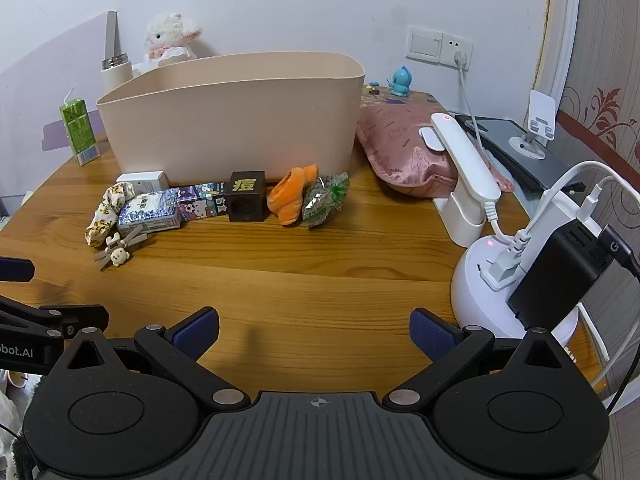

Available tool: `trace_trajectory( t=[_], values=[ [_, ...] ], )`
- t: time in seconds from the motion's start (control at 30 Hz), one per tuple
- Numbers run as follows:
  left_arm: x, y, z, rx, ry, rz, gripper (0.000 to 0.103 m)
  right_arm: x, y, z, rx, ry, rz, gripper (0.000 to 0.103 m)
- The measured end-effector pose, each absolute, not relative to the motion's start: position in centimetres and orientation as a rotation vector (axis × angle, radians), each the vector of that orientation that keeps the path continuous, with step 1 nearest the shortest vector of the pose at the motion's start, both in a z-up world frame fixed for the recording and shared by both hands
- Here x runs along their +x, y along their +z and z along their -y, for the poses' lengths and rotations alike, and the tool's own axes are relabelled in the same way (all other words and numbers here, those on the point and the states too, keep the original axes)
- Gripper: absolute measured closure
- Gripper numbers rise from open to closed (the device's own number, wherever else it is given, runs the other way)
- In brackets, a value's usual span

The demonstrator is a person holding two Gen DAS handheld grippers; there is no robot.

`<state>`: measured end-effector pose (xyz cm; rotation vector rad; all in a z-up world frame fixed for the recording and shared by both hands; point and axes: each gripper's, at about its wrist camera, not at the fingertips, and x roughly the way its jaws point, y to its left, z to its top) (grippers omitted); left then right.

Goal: Organize objects
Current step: 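Move both tools toward the row of items in front of the basket, then grasp the floral scrunchie with the left tool while the right tool grasps the green snack bag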

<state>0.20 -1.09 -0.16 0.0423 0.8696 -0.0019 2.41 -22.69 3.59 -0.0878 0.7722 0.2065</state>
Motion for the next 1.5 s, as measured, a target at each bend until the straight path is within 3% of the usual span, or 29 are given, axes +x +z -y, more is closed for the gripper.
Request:
trace_trajectory(
  t=[1.5],
  values=[
    [6.1, 0.8, -2.7, -0.054, 0.056, -0.877, 0.0, 8.9, 4.4, 23.8, -0.074, 0.148, -0.729, 0.0]
  ],
)
